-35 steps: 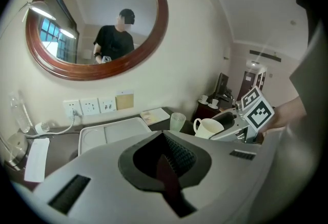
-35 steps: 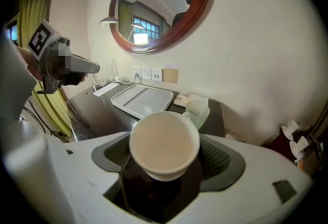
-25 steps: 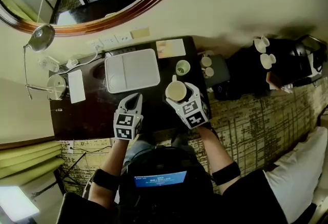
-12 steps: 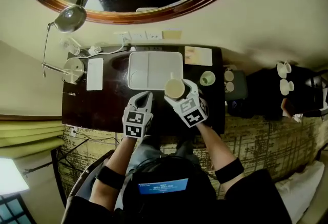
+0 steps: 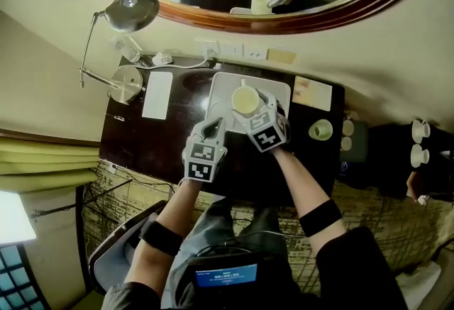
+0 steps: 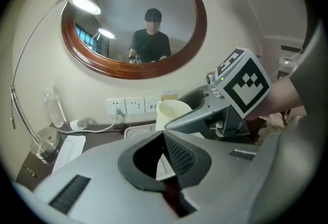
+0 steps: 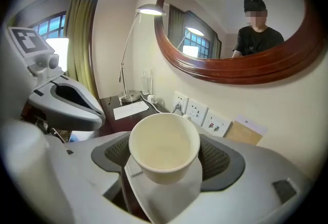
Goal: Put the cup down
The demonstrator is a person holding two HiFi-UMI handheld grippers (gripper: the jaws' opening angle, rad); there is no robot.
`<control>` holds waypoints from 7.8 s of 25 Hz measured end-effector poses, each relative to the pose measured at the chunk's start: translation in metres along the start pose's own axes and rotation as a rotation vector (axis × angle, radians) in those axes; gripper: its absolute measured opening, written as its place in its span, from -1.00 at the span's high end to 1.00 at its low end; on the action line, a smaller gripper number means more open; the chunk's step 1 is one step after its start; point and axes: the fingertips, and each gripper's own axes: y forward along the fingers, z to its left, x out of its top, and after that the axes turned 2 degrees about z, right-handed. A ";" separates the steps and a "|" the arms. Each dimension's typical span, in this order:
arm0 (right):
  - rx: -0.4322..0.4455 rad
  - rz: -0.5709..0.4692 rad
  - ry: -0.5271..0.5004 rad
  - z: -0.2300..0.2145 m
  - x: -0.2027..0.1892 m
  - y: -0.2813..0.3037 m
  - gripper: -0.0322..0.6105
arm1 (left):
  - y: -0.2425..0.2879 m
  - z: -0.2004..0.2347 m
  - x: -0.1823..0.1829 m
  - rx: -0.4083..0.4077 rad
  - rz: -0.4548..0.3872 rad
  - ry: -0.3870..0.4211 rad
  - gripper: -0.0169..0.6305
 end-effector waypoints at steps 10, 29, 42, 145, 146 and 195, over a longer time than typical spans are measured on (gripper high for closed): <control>0.059 -0.020 -0.069 -0.004 0.035 0.082 -0.40 | 0.029 0.033 -0.004 0.061 0.006 -0.017 0.95; 0.056 0.047 -0.066 -0.005 0.013 0.154 -0.41 | 0.041 0.060 -0.013 0.099 -0.010 -0.044 0.95; 0.011 0.018 -0.063 -0.014 0.021 0.141 -0.56 | 0.042 0.054 -0.010 0.080 -0.018 -0.061 0.95; -0.232 0.027 0.499 -0.115 -0.297 -0.299 0.90 | 0.213 -0.327 -0.013 -0.389 0.530 0.568 -0.22; -0.223 0.024 0.492 -0.113 -0.291 -0.294 0.90 | 0.207 -0.323 -0.008 -0.381 0.524 0.562 -0.22; 0.202 0.078 0.130 0.074 -0.036 -0.016 0.90 | 0.099 0.039 -0.064 -0.111 0.513 0.310 -0.23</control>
